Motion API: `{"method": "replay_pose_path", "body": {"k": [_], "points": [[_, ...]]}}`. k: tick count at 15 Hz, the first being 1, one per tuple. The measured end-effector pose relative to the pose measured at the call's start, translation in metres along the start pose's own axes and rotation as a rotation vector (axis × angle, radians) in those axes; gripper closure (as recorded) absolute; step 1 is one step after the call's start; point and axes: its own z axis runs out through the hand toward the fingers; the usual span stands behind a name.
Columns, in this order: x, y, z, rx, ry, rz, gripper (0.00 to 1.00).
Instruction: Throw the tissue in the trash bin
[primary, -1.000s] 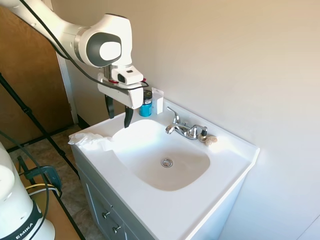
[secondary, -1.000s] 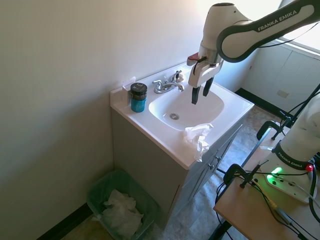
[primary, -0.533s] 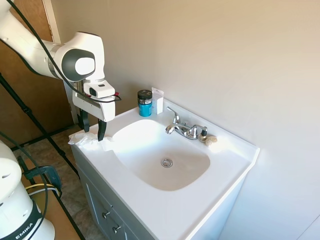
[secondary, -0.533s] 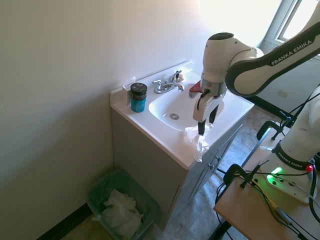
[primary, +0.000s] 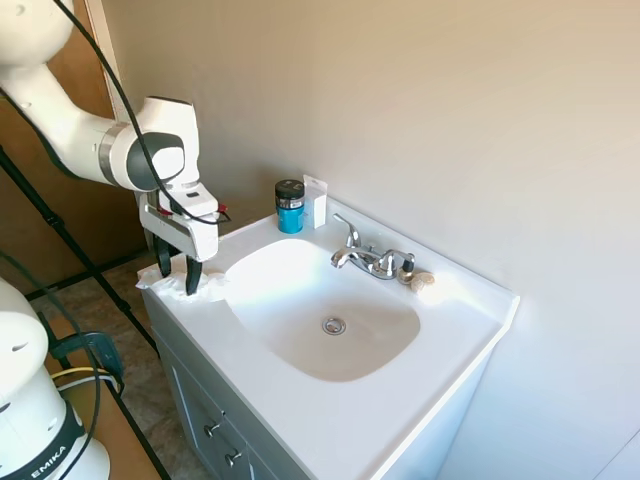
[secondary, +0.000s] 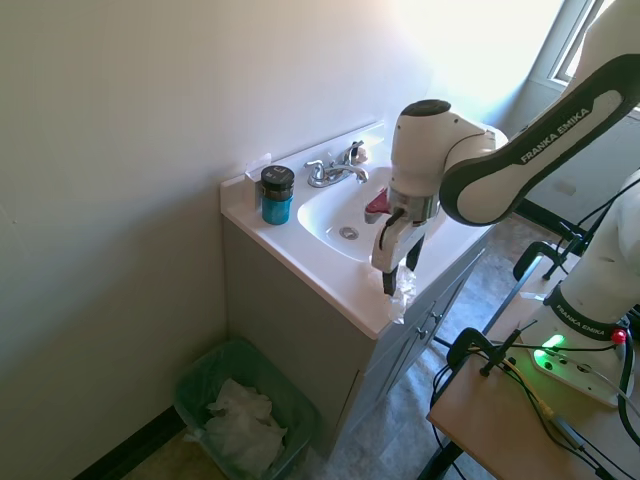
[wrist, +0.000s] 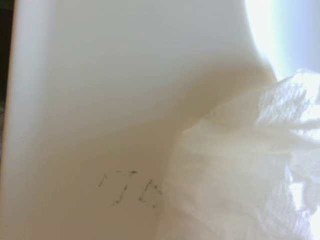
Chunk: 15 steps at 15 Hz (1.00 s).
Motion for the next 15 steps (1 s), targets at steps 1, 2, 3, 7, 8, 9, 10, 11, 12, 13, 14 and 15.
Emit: {"method": "replay_pose_path", "body": {"k": [1, 2, 3, 7, 8, 9, 10, 11, 12, 13, 14, 15], "points": [[-0.0001, -0.0005, 0.0041, -0.003, -0.003, -0.001, 1.0], [-0.0004, -0.0008, 0.0068, -0.006, -0.003, -0.002, 1.0], [-0.0008, -0.0009, 0.0092, -0.011, -0.004, -0.004, 1.0], [-0.002, -0.0014, 0.0109, -0.014, -0.004, -0.009, 1.0], [-0.0017, -0.0014, 0.0109, -0.013, -0.004, -0.009, 1.0], [-0.0013, -0.0013, 0.0108, -0.012, -0.003, -0.008, 1.0], [-0.0008, -0.0013, 0.0107, -0.012, -0.003, -0.007, 1.0], [0.0002, -0.0013, 0.0104, -0.01, -0.003, -0.006, 1.0], [0.0008, -0.0016, 0.0097, -0.008, -0.003, -0.005, 1.0], [0.0012, -0.0024, 0.0088, -0.006, -0.002, -0.005, 1.0], [0.0014, -0.0035, 0.0074, -0.001, 0.0, -0.006, 1.0], [0.0014, -0.0049, 0.0049, 0.006, 0.004, -0.007, 1.0]]}}
